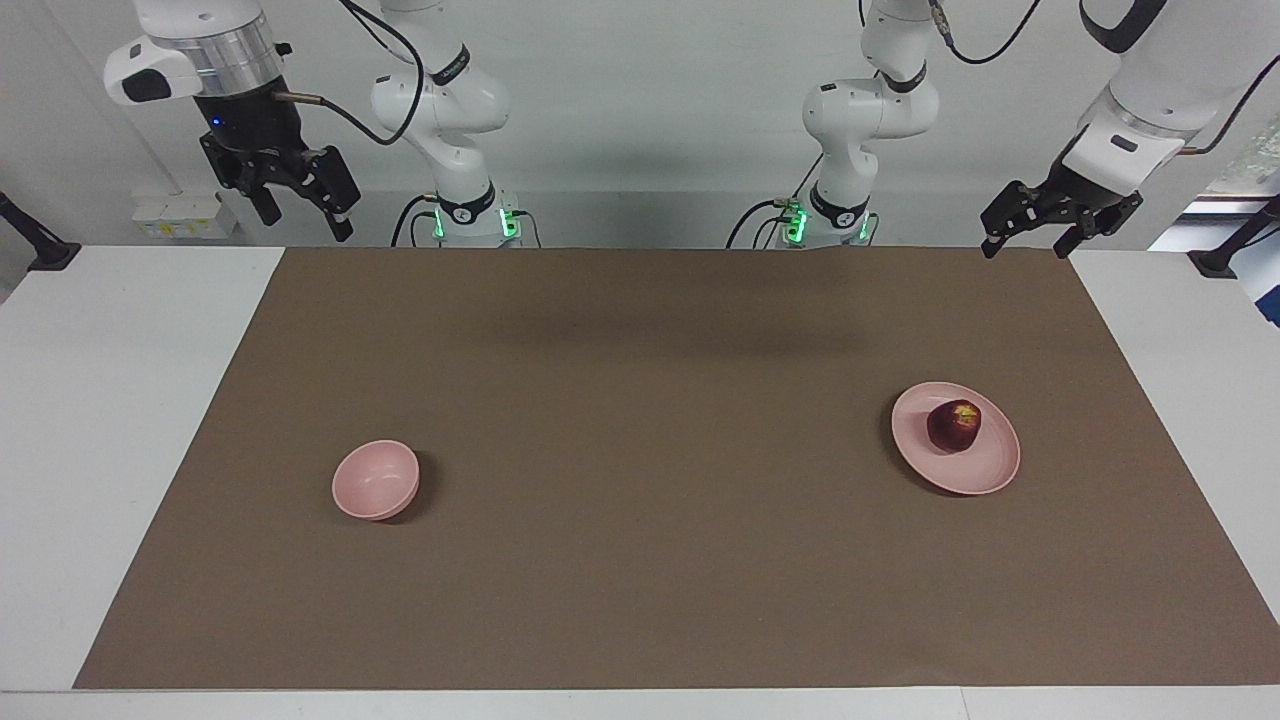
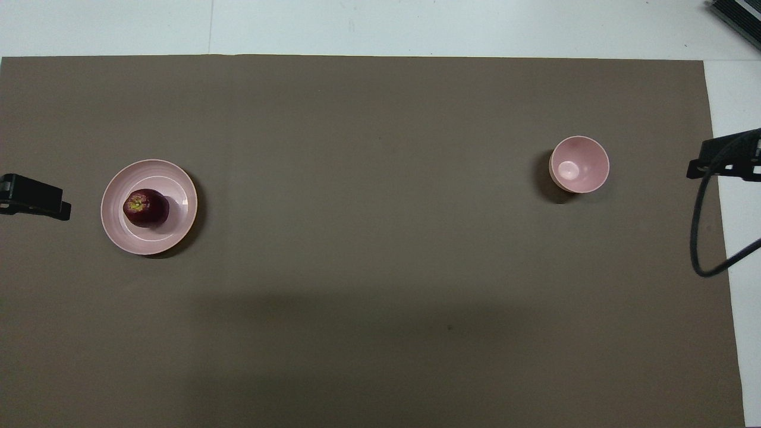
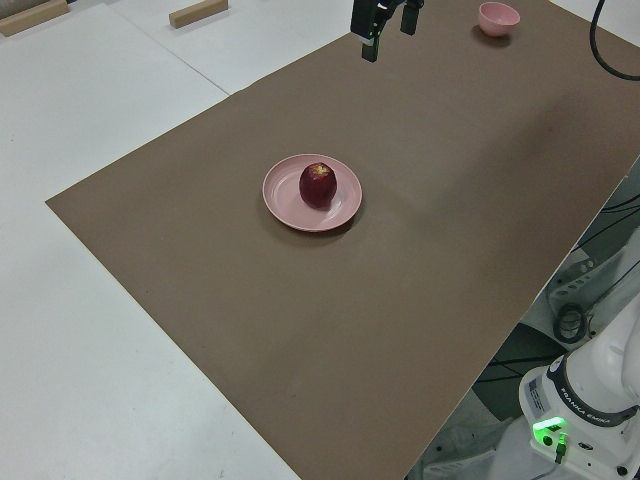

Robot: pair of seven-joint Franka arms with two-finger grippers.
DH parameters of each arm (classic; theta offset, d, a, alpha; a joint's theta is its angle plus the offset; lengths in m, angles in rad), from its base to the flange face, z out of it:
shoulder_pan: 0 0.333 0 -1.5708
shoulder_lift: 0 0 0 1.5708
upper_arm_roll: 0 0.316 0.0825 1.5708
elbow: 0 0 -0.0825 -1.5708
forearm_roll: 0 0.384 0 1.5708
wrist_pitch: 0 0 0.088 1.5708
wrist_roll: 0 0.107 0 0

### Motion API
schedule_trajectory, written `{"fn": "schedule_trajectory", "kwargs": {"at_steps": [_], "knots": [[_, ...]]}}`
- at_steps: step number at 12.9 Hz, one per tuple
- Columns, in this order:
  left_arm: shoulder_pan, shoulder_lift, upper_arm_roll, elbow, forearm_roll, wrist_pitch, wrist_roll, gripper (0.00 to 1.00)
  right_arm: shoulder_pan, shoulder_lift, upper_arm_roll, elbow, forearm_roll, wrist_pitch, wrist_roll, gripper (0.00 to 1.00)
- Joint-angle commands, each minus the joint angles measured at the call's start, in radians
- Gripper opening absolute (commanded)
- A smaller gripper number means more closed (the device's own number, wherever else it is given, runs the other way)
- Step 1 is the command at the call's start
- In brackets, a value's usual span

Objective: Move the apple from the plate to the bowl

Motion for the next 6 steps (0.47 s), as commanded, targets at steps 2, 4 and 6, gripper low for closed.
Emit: {"fn": "schedule_trajectory", "kwargs": {"at_steps": [2,4,6], "knots": [[-0.013,-0.027,0.004,-0.034,-0.011,0.010,-0.009,1.00,-0.014,0.005,0.007,0.014,0.009,-0.016,-0.023,1.00],[-0.008,-0.028,0.004,-0.040,-0.011,0.007,-0.007,1.00,-0.014,0.005,0.006,0.014,0.009,-0.016,-0.022,1.00],[0.000,-0.028,0.004,-0.039,-0.011,0.005,-0.003,1.00,-0.014,0.007,0.006,0.014,0.009,-0.016,-0.022,1.00]]}}
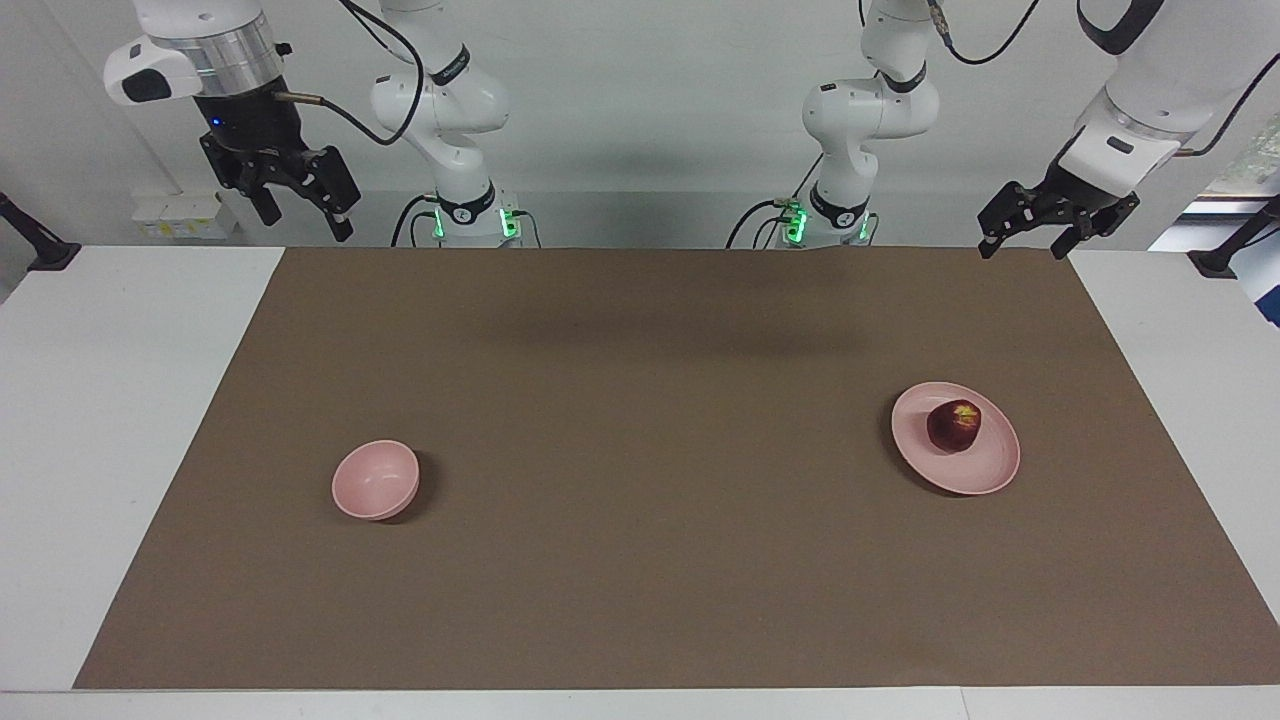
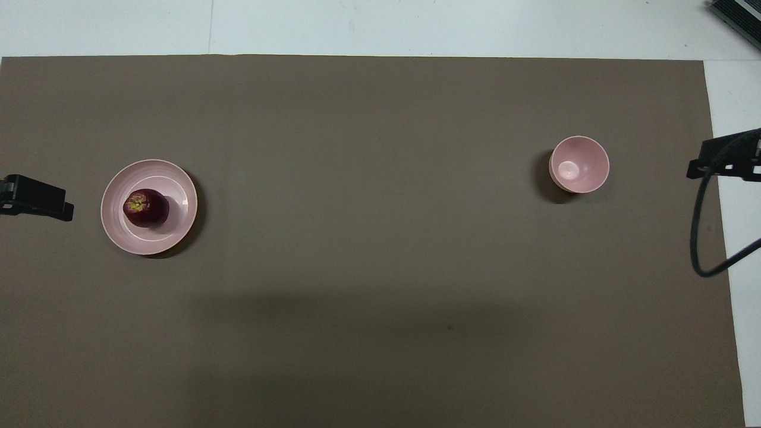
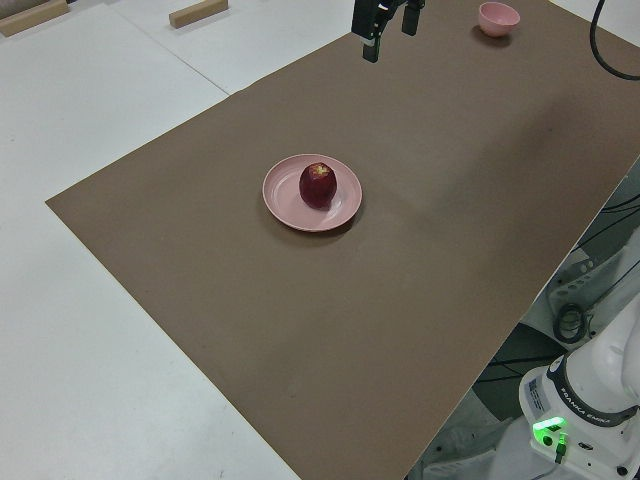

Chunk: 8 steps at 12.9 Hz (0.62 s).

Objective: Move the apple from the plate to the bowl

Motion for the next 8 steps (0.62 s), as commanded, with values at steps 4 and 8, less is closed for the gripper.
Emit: {"fn": "schedule_trajectory", "kwargs": {"at_steps": [4,8], "knots": [[0.002,-0.027,0.005,-0.024,-0.010,0.002,-0.011,1.00,-0.014,0.005,0.007,0.014,0.009,-0.016,-0.022,1.00],[-0.010,-0.027,0.005,-0.021,0.010,-0.004,-0.009,1.00,-0.014,0.007,0.006,0.014,0.009,-0.016,-0.022,1.00]]}}
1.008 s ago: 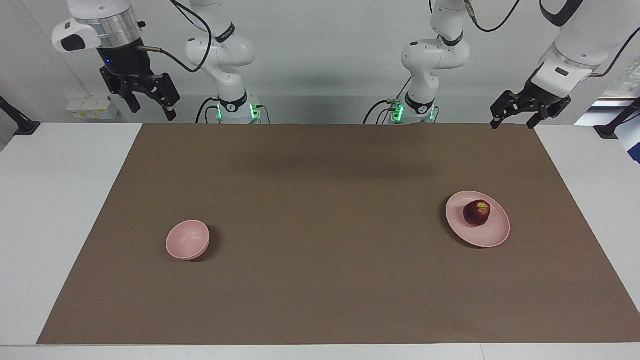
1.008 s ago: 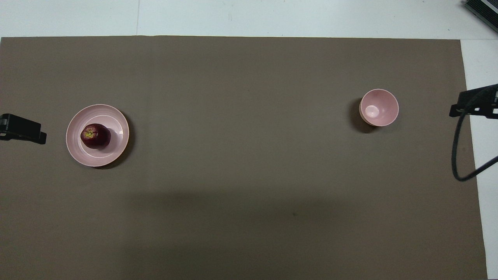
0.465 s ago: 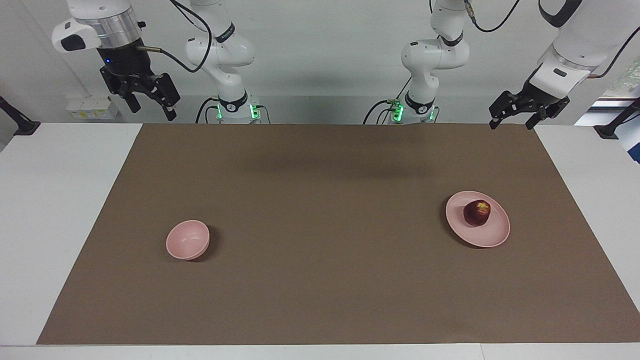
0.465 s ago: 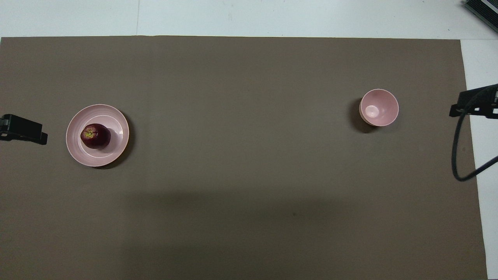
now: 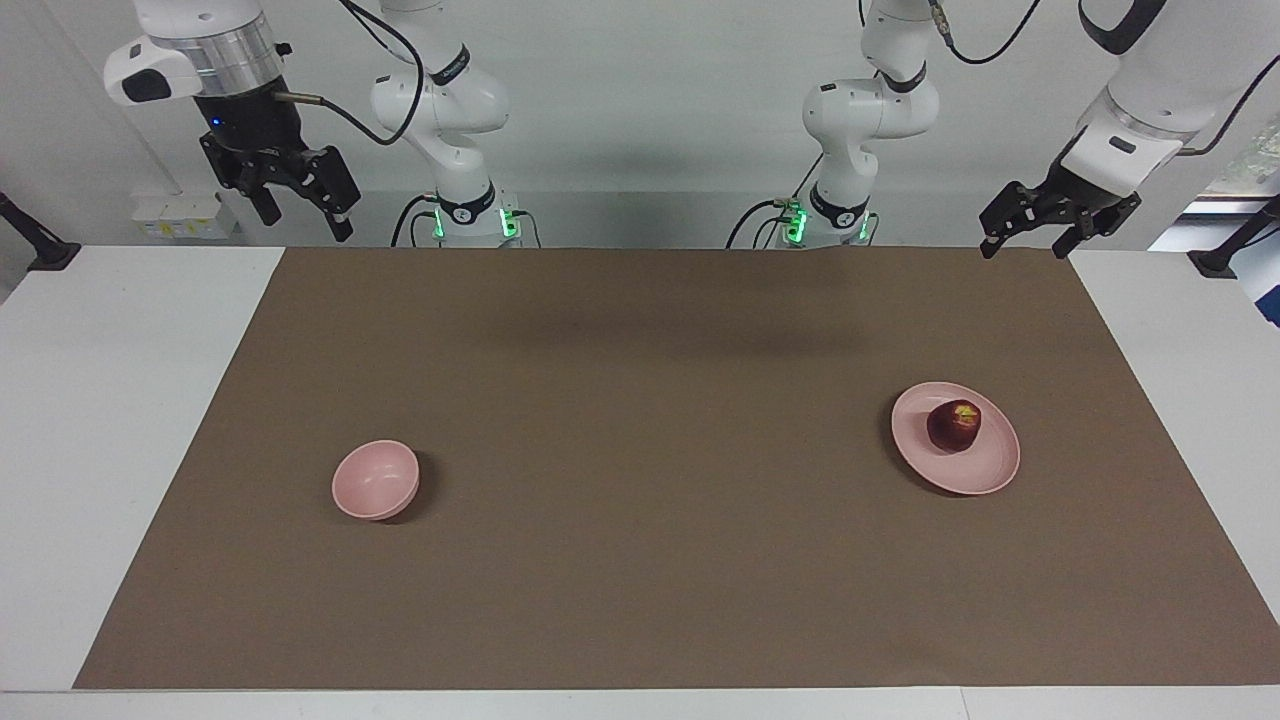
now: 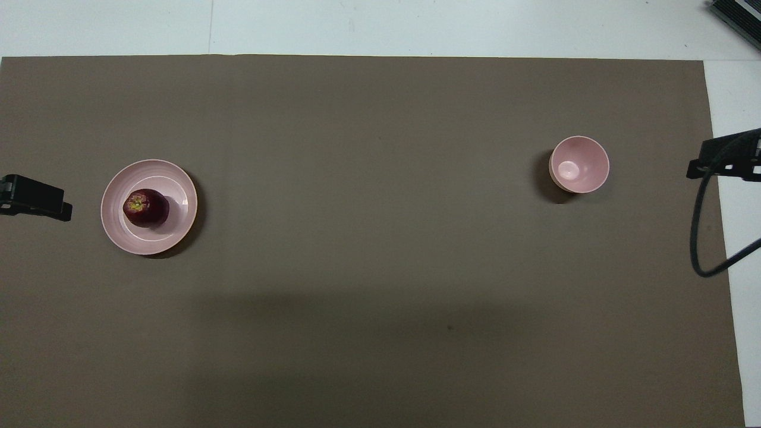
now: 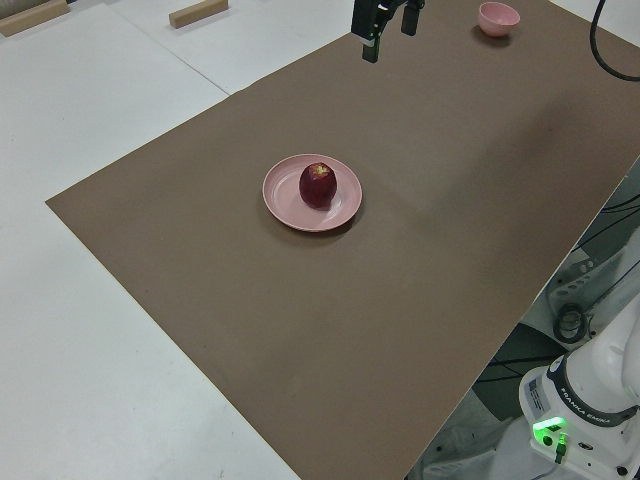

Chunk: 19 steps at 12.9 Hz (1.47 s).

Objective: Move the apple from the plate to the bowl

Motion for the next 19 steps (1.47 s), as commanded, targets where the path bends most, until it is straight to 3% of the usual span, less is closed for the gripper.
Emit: {"fn": "schedule_trajectory", "kwargs": {"at_steps": [1,3,10,19], "knots": [[-0.005,-0.023,0.005,0.001,0.023,-0.018,-0.005,1.00,-0.014,0.007,0.006,0.014,0.009,-0.016,-0.022,1.00],[0.003,-0.004,0.004,0.041,0.017,-0.081,-0.003,1.00,-0.014,0.007,0.006,0.014,0.009,-0.016,-0.022,1.00],[0.003,0.035,0.007,-0.001,0.002,0.012,0.001,1.00,-0.014,0.007,0.006,0.014,0.009,-0.016,-0.022,1.00],[0.042,0.033,0.007,-0.387,0.002,0.448,0.055,1.00,-0.014,0.007,0.006,0.013,0.009,-0.016,-0.022,1.00]]}}
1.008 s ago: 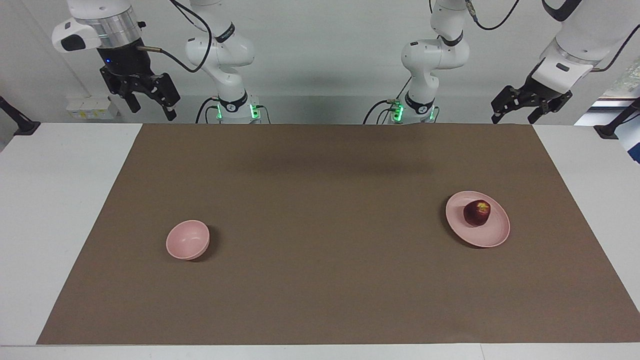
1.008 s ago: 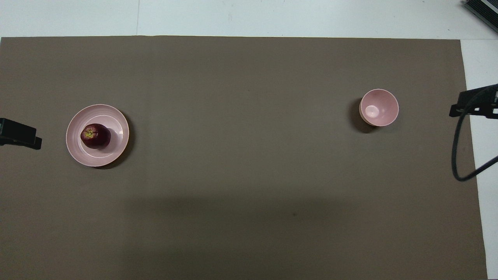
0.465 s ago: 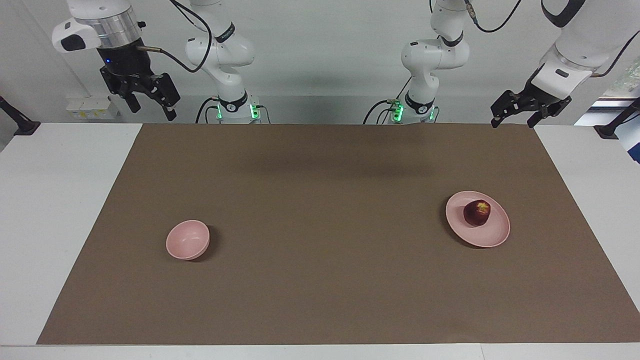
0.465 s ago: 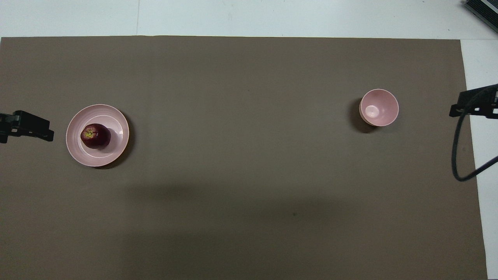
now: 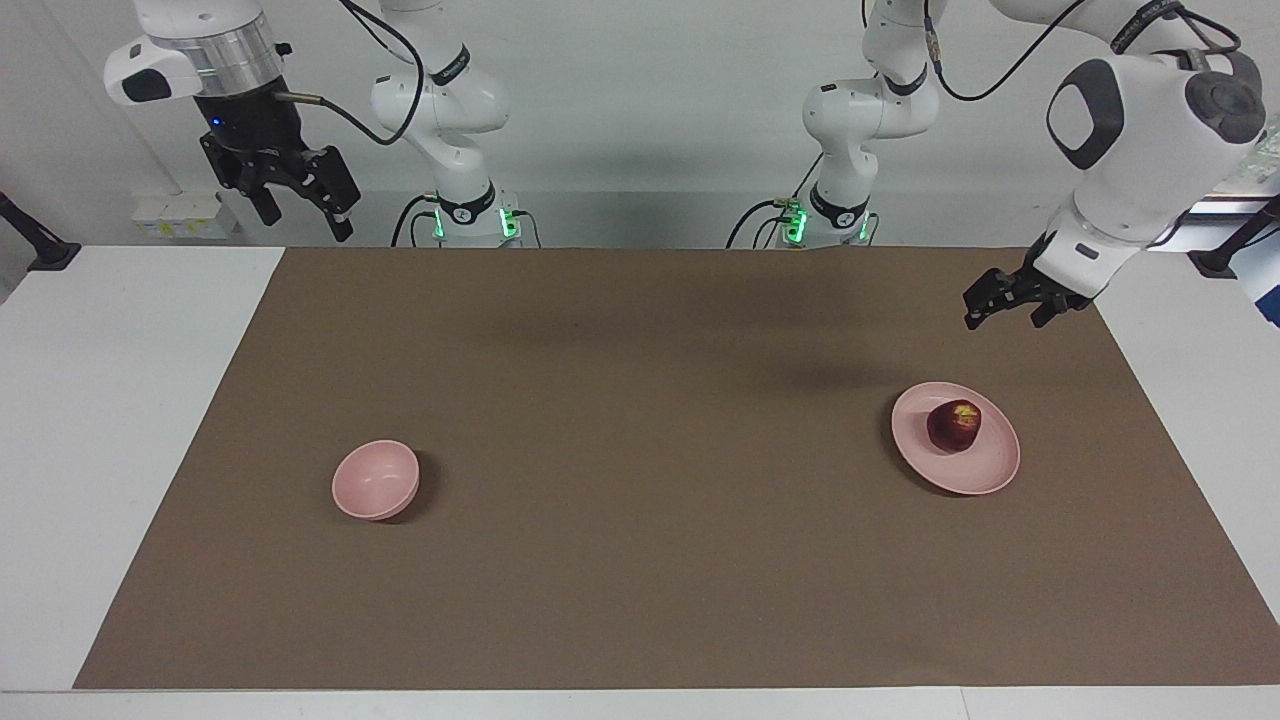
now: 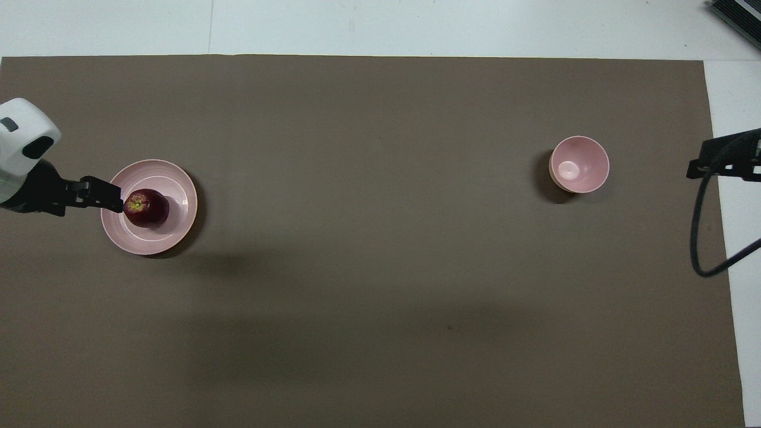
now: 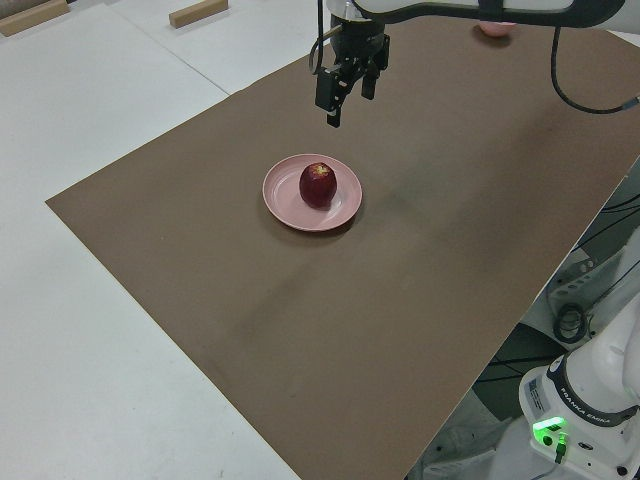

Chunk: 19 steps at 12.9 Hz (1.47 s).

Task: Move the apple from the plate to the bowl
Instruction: 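Reach the left gripper down to the red apple and grasp it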

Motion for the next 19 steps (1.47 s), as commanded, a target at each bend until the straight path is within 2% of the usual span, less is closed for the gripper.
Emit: {"fn": "schedule_trajectory", "kwargs": {"at_steps": [1,6,9,11,15,16,17,18,19], "knots": [[0.029,-0.018,-0.003,-0.112,-0.007,0.120,0.047,1.00,-0.014,0.007,0.006,0.014,0.009,-0.016,-0.022,1.00],[0.029,0.086,-0.003,-0.200,-0.007,0.361,0.051,1.00,-0.014,0.007,0.006,0.013,0.009,-0.016,-0.022,1.00],[0.027,0.152,-0.003,-0.215,-0.007,0.473,0.053,1.00,-0.014,0.007,0.006,0.014,0.009,-0.016,-0.022,1.00],[0.027,0.184,-0.003,-0.215,-0.007,0.501,0.054,1.00,-0.014,0.007,0.006,0.013,0.009,-0.016,-0.022,1.00],[0.029,0.180,-0.005,-0.243,-0.007,0.507,0.056,1.00,-0.012,0.005,0.015,0.013,0.009,-0.018,-0.023,1.00],[0.030,0.178,-0.003,-0.242,-0.007,0.503,0.054,0.86,-0.014,0.007,0.010,0.014,0.009,-0.015,-0.029,1.00],[0.032,0.178,-0.003,-0.242,-0.007,0.496,0.056,0.39,-0.014,0.005,0.004,0.013,0.009,-0.021,-0.029,1.00],[0.030,0.180,-0.003,-0.235,-0.007,0.489,0.051,0.05,-0.015,0.001,0.003,0.005,0.009,-0.021,-0.031,1.00],[0.026,0.183,-0.003,-0.226,-0.007,0.484,0.039,0.00,-0.015,-0.004,0.003,-0.003,0.009,-0.016,-0.029,1.00]]}}
